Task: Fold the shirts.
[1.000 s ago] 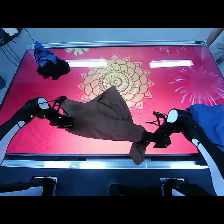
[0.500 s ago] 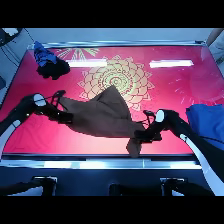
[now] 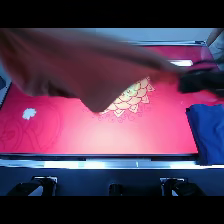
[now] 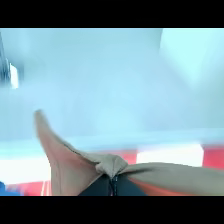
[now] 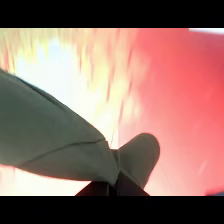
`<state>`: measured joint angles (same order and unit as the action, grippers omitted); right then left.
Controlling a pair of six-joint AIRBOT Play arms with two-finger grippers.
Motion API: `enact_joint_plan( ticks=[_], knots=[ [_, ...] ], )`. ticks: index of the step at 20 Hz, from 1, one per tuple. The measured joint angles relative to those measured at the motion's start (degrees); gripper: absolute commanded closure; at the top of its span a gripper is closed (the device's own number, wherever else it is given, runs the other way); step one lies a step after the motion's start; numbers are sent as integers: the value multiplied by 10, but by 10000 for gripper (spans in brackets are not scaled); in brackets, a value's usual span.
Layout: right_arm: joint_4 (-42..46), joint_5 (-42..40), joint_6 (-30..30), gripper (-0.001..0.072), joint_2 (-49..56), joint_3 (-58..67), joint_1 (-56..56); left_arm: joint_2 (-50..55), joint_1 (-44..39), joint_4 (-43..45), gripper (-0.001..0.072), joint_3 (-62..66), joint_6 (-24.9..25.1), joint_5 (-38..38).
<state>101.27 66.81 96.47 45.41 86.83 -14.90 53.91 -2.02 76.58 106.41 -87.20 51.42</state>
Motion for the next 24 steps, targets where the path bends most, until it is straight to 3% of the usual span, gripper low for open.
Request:
enact_joint_plan(
  ticks=[4, 9, 14, 17, 20, 24],
  knots=[
    [18, -25, 49, 670, -106, 53, 0, -58, 5, -36, 683, 71, -42, -30],
    [5, -5, 73, 669, -128, 68, 0, -64, 7, -50, 683, 90, -37, -45],
    [-30, 173, 82, 669, -44, 54, 0, 4, 8, -25, 683, 49, 5, -27],
    [-90, 260, 99, 669, 12, -42, 0, 82, 6, -12, 683, -24, 24, -5],
    [-136, 219, 131, 668, 36, -211, 0, 183, -5, -8, 683, -93, 40, -5],
    [-146, 20, 212, 668, 67, -390, 0, 313, -30, -12, 682, -127, 55, -12]
  ],
)
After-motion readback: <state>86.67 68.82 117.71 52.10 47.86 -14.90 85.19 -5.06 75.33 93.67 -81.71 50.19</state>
